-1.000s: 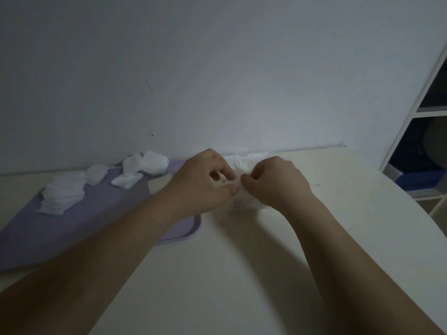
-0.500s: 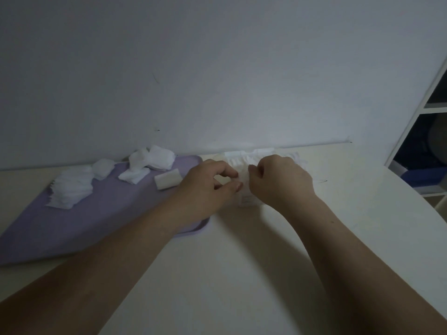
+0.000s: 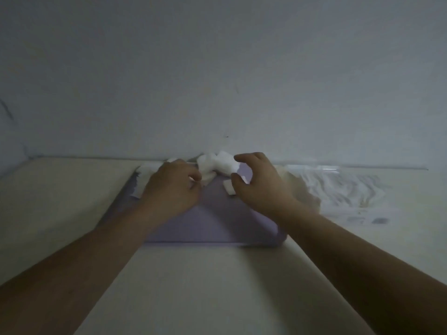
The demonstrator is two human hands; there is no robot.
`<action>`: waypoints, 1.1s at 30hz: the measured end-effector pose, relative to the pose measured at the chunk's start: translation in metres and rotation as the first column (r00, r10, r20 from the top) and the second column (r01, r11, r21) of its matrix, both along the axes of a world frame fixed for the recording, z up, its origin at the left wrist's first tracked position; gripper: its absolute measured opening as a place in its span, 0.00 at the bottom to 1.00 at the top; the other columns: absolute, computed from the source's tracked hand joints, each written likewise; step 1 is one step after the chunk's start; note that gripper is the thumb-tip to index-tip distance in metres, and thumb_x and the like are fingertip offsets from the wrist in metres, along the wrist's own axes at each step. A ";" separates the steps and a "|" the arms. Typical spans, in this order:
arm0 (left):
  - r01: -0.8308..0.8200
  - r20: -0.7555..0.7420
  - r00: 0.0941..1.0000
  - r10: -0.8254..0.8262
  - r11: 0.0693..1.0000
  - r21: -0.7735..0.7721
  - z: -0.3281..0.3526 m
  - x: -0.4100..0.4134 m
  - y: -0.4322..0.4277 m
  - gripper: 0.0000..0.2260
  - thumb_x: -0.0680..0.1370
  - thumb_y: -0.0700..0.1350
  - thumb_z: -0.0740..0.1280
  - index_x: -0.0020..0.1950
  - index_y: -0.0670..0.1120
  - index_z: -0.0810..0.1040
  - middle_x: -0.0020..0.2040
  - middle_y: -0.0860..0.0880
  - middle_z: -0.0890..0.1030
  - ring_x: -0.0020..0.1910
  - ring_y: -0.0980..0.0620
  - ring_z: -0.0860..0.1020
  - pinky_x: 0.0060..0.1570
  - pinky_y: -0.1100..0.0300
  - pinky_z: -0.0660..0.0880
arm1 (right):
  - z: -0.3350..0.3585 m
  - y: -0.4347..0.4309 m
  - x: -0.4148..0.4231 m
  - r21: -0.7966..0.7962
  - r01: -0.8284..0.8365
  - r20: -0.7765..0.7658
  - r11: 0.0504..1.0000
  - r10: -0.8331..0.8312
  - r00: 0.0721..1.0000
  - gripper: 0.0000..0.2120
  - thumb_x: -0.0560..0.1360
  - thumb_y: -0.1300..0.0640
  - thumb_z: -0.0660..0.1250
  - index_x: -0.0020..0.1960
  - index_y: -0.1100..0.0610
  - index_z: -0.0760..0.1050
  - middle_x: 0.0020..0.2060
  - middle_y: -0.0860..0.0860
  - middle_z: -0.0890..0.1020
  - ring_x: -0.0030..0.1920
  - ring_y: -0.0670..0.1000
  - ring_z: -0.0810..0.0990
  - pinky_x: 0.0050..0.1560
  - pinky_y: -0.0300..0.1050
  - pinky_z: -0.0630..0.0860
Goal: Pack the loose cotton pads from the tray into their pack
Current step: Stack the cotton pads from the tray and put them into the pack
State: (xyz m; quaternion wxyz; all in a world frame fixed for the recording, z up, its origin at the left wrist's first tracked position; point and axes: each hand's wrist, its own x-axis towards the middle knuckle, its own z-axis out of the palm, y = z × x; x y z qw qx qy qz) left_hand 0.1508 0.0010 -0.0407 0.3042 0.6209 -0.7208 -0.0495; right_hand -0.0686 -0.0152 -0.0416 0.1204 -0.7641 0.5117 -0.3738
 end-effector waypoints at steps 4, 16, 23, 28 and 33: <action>-0.169 0.125 0.981 0.150 0.973 0.158 0.006 0.050 -0.028 0.35 0.65 0.67 0.63 0.69 0.54 0.76 0.70 0.46 0.75 0.70 0.39 0.72 0.69 0.46 0.71 | -0.005 -0.050 0.049 0.150 0.056 -0.178 0.987 -0.029 0.984 0.30 0.76 0.48 0.68 0.77 0.49 0.67 0.76 0.58 0.64 0.76 0.62 0.62 0.75 0.56 0.62; -0.054 0.311 0.949 -0.051 0.946 0.320 -0.035 0.079 -0.087 0.42 0.65 0.73 0.48 0.72 0.54 0.73 0.73 0.47 0.73 0.74 0.43 0.69 0.73 0.50 0.64 | -0.036 -0.108 0.084 0.205 0.023 -0.429 0.979 0.069 0.901 0.28 0.79 0.38 0.61 0.78 0.41 0.63 0.82 0.51 0.55 0.82 0.58 0.49 0.79 0.62 0.48; 0.137 0.287 0.934 -0.211 0.957 0.256 -0.045 0.057 -0.067 0.30 0.72 0.68 0.52 0.67 0.58 0.75 0.70 0.52 0.76 0.72 0.47 0.70 0.76 0.48 0.61 | -0.038 -0.080 0.059 0.218 -0.099 -0.389 0.971 0.180 0.903 0.25 0.81 0.41 0.58 0.75 0.46 0.70 0.75 0.47 0.69 0.78 0.53 0.62 0.78 0.58 0.56; 0.284 0.393 0.836 -0.383 0.915 0.287 -0.027 0.042 -0.042 0.27 0.73 0.69 0.54 0.58 0.54 0.80 0.61 0.55 0.81 0.67 0.46 0.74 0.70 0.45 0.67 | -0.017 -0.057 0.024 0.367 -0.199 -0.075 0.909 0.242 0.967 0.21 0.78 0.44 0.66 0.71 0.45 0.76 0.66 0.43 0.79 0.68 0.46 0.76 0.75 0.43 0.66; 0.124 0.196 0.966 -0.168 0.968 0.217 -0.001 0.026 -0.018 0.38 0.67 0.74 0.64 0.73 0.58 0.73 0.78 0.55 0.67 0.80 0.51 0.60 0.76 0.60 0.56 | 0.013 -0.029 -0.015 0.156 -0.083 0.113 0.984 0.065 0.991 0.12 0.80 0.56 0.68 0.62 0.48 0.82 0.58 0.43 0.84 0.61 0.43 0.80 0.65 0.38 0.72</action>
